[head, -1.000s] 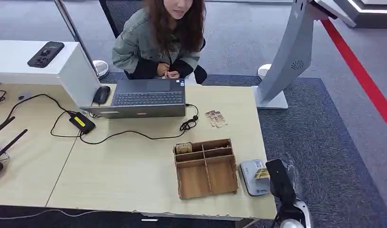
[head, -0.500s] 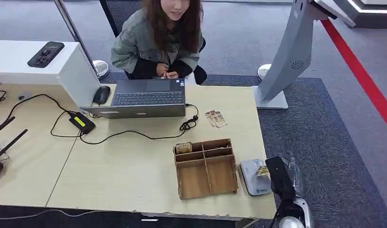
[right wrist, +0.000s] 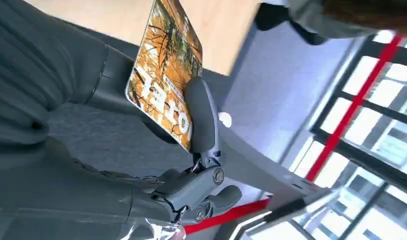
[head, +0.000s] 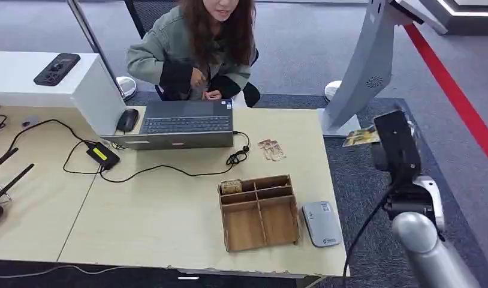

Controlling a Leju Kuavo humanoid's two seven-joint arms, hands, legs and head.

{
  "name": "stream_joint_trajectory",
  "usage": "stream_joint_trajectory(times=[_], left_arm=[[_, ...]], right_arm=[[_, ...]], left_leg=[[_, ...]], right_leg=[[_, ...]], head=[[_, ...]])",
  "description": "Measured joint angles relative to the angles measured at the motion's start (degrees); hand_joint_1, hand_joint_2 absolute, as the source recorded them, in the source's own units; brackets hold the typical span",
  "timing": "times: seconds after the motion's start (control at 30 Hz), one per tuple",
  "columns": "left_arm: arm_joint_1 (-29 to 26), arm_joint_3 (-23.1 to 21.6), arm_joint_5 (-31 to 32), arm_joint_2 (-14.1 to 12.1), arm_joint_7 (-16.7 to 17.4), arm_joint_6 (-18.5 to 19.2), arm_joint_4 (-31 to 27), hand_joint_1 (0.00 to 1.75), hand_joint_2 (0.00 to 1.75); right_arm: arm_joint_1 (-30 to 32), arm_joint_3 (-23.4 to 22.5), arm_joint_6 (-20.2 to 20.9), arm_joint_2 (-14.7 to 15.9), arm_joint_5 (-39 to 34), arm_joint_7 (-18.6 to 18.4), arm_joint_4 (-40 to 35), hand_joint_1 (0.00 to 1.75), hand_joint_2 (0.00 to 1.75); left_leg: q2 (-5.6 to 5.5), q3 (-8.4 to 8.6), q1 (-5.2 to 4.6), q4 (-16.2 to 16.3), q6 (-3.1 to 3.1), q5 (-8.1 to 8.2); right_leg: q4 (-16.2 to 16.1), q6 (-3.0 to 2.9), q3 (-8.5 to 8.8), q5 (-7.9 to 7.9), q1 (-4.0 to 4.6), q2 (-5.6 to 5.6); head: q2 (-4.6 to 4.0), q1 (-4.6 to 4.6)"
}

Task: Pass the card to the sensor for recognition and then transmit it.

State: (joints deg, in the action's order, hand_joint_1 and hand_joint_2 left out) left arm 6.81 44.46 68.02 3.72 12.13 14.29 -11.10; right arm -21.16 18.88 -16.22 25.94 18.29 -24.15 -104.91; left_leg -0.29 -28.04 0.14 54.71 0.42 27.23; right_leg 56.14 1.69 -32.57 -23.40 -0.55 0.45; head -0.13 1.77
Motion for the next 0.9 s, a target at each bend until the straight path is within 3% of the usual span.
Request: stream_joint_trajectory(times=[0.33,0.57,0.8,0.9], left_arm=[[-0.06,-0.02,0.7,-0.7,1.31,0.0,0.0,0.0,0.0],[-0.04,-0.02,0.24,-0.76,1.84,0.0,0.02,0.0,0.0],[-0.01,0.0,-0.7,-0.63,1.09,0.0,0.0,0.0,0.0],[-0.04,0.0,-0.85,-0.52,1.36,0.0,0.02,0.0,0.0]], right_arm=[[-10.63,1.44,0.0,-0.13,-3.73,-1.04,-1.27,1.75,1.75],[-11.86,4.59,-0.68,-2.3,-5.72,4.2,0.09,1.75,1.75],[-11.14,7.89,-1.64,-6.56,-9.57,11.1,6.51,1.75,1.75],[-10.62,9.07,-3.04,-8.33,-7.55,13.34,8.81,1.75,1.75]], left_leg=[[-0.06,-0.06,0.04,0.0,-0.01,0.0],[-0.08,-0.09,0.06,0.0,-0.01,0.0],[-0.09,-0.09,0.08,0.0,-0.01,-0.01],[-0.11,-0.1,0.08,0.0,-0.02,-0.01]], right_leg=[[0.02,0.0,0.0,0.0,0.01,-0.03],[0.01,0.0,0.0,-0.01,0.01,-0.05],[0.02,0.0,0.0,-0.01,0.02,-0.05],[0.04,-0.01,-0.01,-0.01,0.03,-0.09]], head=[[0.0,-0.02],[0.0,-0.02],[0.0,-0.02],[0.0,-0.02]])
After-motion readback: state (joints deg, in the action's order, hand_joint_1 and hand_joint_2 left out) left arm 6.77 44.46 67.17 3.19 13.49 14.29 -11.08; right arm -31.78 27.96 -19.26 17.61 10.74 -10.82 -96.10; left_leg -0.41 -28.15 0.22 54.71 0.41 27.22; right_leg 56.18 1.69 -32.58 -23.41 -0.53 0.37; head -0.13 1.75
